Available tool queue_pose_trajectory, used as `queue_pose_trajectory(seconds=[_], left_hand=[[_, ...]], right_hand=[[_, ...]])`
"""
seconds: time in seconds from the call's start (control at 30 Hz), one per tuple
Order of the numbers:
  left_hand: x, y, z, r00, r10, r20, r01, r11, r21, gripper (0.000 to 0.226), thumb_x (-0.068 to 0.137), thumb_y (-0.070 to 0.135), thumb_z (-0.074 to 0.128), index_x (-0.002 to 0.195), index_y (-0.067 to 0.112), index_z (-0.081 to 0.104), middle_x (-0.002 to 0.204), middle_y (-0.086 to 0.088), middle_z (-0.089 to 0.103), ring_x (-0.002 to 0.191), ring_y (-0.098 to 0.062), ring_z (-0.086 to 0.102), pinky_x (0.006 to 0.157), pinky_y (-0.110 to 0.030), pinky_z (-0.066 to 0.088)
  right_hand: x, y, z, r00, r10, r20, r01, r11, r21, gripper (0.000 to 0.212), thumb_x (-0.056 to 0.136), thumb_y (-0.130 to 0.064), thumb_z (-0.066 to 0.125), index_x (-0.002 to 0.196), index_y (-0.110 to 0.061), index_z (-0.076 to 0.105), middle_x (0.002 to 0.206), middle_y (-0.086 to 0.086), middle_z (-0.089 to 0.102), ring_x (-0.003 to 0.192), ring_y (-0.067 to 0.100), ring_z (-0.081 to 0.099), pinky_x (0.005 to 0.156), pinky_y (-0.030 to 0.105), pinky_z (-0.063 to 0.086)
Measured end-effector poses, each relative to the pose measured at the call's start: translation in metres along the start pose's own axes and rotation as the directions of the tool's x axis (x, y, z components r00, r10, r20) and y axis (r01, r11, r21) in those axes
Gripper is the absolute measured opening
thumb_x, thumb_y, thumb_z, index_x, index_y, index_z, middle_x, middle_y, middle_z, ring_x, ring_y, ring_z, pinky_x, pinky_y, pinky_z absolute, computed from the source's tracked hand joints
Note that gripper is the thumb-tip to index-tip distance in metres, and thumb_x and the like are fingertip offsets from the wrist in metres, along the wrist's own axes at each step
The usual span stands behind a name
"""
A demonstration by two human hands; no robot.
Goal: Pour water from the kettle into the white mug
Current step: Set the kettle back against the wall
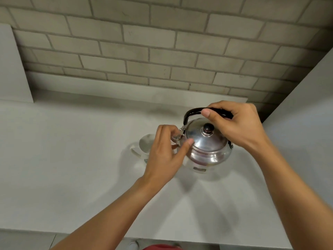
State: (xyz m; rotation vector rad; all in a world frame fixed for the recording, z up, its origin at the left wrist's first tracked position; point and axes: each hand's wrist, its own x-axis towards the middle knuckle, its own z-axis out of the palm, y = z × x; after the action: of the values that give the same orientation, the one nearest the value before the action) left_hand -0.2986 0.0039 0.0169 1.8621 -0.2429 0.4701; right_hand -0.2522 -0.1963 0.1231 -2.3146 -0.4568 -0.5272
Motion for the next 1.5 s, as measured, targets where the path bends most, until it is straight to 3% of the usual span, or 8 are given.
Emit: queue_pose_trajectory(seconds=[0.13, 0.23, 0.43, 0.63, 0.77, 1.07, 1.2, 1.5], left_hand=[[0.026, 0.01, 0.005, 0.993, -0.004, 0.122, -0.014, 0.989, 0.146, 0.047, 0.106, 0.049, 0.05, 0.15, 0.035, 0.043, 0.138, 0.016, 0.052, 0.104, 0.006, 0.06, 0.086, -0.011, 0.049], [0.041, 0.019, 0.008, 0.981, 0.021, 0.192, -0.064, 0.974, 0.218, 0.039, 0.109, 0.04, 0.049, 0.146, 0.032, 0.053, 0.126, 0.011, 0.069, 0.107, -0.008, 0.067, 0.094, -0.039, 0.054], [0.066, 0.02, 0.014, 0.984, -0.035, 0.173, -0.016, 0.959, 0.282, 0.03, 0.108, 0.039, 0.05, 0.133, 0.03, 0.063, 0.108, 0.009, 0.077, 0.098, -0.02, 0.071, 0.089, -0.045, 0.055], [0.104, 0.006, 0.017, 0.993, -0.077, 0.093, 0.049, 0.96, 0.274, 0.029, 0.109, 0.035, 0.05, 0.131, 0.024, 0.063, 0.1, 0.008, 0.072, 0.096, -0.025, 0.07, 0.084, -0.039, 0.055], [0.132, -0.005, 0.018, 0.996, -0.066, 0.068, 0.041, 0.949, 0.313, 0.027, 0.108, 0.036, 0.05, 0.128, 0.024, 0.064, 0.09, 0.011, 0.069, 0.082, -0.021, 0.066, 0.07, -0.028, 0.042], [0.205, -0.071, 0.04, 0.973, -0.186, 0.139, 0.122, 0.919, 0.375, 0.025, 0.109, 0.028, 0.05, 0.125, 0.017, 0.066, 0.074, 0.005, 0.065, 0.069, -0.014, 0.064, 0.07, -0.038, 0.06], [0.227, -0.093, 0.05, 0.933, -0.305, 0.192, 0.212, 0.895, 0.393, 0.027, 0.109, 0.028, 0.048, 0.123, 0.011, 0.064, 0.091, -0.014, 0.072, 0.079, -0.035, 0.07, 0.077, -0.046, 0.061], [0.261, -0.129, 0.069, 0.904, -0.379, 0.198, 0.277, 0.871, 0.406, 0.024, 0.108, 0.03, 0.049, 0.122, 0.018, 0.064, 0.099, -0.012, 0.073, 0.084, -0.031, 0.07, 0.079, -0.04, 0.06]], right_hand=[[-0.009, 0.01, -0.005, 0.998, 0.052, -0.037, -0.048, 0.994, 0.102, 0.017, 0.087, -0.066, 0.07, 0.088, -0.051, 0.078, 0.086, -0.028, 0.077, 0.073, 0.004, 0.074, 0.066, 0.03, 0.06], [-0.011, 0.019, -0.001, 0.995, 0.081, -0.055, -0.072, 0.986, 0.152, 0.02, 0.088, -0.057, 0.074, 0.089, -0.039, 0.081, 0.083, -0.023, 0.078, 0.071, 0.004, 0.073, 0.066, 0.029, 0.058], [-0.001, 0.04, 0.004, 0.99, 0.13, 0.045, -0.137, 0.971, 0.197, 0.032, 0.087, -0.057, 0.071, 0.104, -0.031, 0.082, 0.094, -0.016, 0.081, 0.09, 0.005, 0.076, 0.083, 0.039, 0.061], [0.005, 0.084, 0.008, 0.987, 0.145, 0.065, -0.15, 0.984, 0.095, 0.05, 0.103, -0.052, 0.056, 0.149, -0.033, 0.055, 0.117, -0.022, 0.058, 0.112, -0.013, 0.054, 0.086, 0.005, 0.042], [0.013, 0.108, 0.024, 0.987, 0.146, 0.073, -0.155, 0.979, 0.13, 0.038, 0.109, -0.043, 0.049, 0.143, -0.031, 0.059, 0.111, -0.02, 0.063, 0.096, 0.002, 0.065, 0.08, 0.014, 0.048], [0.086, 0.168, 0.086, 0.955, 0.265, 0.134, -0.279, 0.955, 0.097, 0.028, 0.11, -0.03, 0.046, 0.125, -0.015, 0.064, 0.101, -0.004, 0.068, 0.091, 0.017, 0.067, 0.079, 0.024, 0.049], [0.1, 0.186, 0.104, 0.926, 0.339, 0.165, -0.356, 0.931, 0.082, 0.026, 0.109, -0.033, 0.041, 0.119, -0.02, 0.061, 0.1, -0.003, 0.069, 0.091, 0.023, 0.068, 0.08, 0.034, 0.053], [0.125, 0.221, 0.138, 0.881, 0.437, 0.18, -0.457, 0.885, 0.087, 0.021, 0.11, -0.033, 0.04, 0.112, -0.025, 0.059, 0.095, -0.011, 0.065, 0.089, 0.016, 0.065, 0.074, 0.028, 0.046]])
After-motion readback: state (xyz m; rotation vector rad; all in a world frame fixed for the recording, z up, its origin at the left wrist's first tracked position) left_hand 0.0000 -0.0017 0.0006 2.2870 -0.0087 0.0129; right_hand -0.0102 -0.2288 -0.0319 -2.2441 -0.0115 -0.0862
